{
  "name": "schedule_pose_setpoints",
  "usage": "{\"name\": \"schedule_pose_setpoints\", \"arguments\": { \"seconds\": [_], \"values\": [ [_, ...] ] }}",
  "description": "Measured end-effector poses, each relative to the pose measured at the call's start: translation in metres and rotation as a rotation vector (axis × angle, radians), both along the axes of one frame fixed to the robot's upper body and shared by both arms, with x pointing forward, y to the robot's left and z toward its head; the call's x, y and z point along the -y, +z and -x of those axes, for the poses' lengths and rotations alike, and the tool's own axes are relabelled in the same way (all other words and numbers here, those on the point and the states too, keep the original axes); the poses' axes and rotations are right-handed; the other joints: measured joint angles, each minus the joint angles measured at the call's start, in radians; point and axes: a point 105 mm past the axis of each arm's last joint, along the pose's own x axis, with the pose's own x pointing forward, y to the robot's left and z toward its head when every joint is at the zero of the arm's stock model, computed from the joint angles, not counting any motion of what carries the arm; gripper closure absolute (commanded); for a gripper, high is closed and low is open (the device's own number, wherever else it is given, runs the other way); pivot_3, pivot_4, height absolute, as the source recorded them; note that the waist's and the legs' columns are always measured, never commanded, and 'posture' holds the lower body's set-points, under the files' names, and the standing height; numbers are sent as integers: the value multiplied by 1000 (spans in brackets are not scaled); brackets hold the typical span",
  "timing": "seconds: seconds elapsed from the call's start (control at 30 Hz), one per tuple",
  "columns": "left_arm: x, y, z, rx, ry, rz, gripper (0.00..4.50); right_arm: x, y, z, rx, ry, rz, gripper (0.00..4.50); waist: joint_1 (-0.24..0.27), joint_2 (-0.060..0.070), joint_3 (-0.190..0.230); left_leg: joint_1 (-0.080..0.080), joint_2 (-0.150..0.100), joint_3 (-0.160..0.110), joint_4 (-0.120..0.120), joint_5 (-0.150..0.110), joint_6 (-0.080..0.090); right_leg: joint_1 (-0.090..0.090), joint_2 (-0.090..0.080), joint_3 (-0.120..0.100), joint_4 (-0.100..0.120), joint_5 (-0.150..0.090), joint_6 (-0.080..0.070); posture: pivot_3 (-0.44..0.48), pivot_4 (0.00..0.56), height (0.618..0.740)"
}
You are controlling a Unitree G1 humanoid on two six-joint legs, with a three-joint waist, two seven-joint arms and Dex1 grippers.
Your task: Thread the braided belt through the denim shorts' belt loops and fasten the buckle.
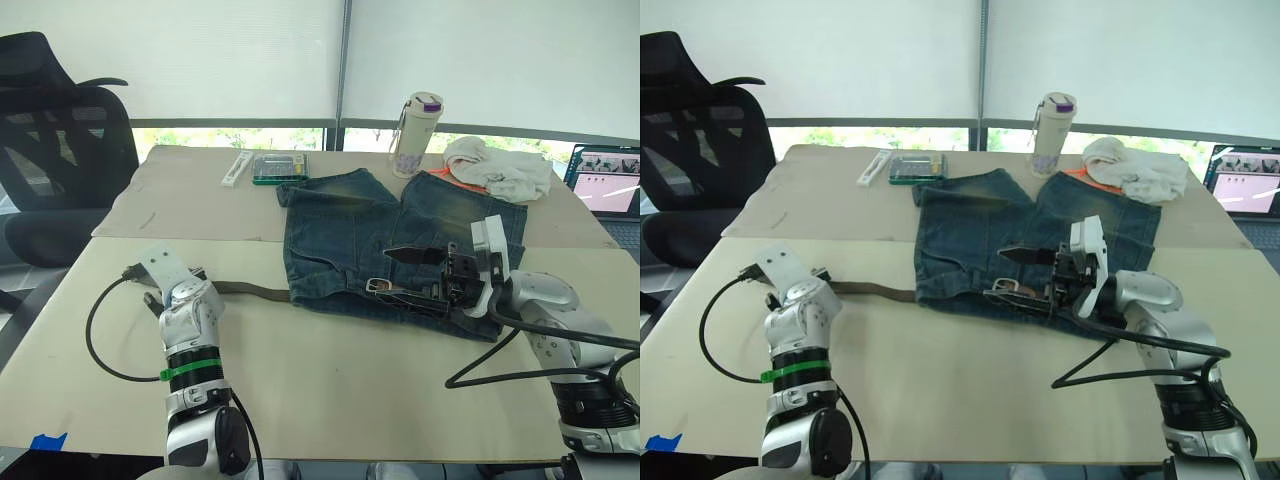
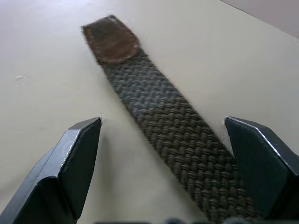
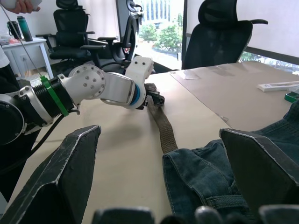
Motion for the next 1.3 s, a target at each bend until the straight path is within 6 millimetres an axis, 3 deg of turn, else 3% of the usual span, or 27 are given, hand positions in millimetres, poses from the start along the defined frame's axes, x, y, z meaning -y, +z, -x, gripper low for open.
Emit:
{"name": "schedule_pose_setpoints", "arguments": {
  "seconds": [0.2, 0.67, 1.1, 1.3],
  "values": [
    [2, -3, 1, 0, 1, 29, 44, 0, 0, 0, -1, 4, 0, 0, 0, 0, 0, 0, 0, 0, 0, 0, 0, 0, 0, 0, 0, 0, 0, 0, 150, 737],
    [1, -3, 1, 6, 1, 37, 4486, 6, -7, -6, -11, -50, 62, 0, -1, 0, 0, 1, 0, 0, 0, 0, 0, 0, 0, 0, 0, 0, 0, 0, 150, 737],
    [4, -3, -4, 2, -78, -72, 4486, 7, -9, -8, -10, -66, 77, 0, 1, 0, 0, 0, 0, 0, 0, 0, 0, 0, 0, 0, 0, 0, 0, 0, 150, 737],
    [39, 26, -25, 123, -310, -292, 4486, 8, -7, -10, -54, -100, 41, 0, 2, -1, 0, -6, 0, 0, 2, 0, 0, -4, 0, -2, 0, 0, 0, 0, 150, 737]
  ]
}}
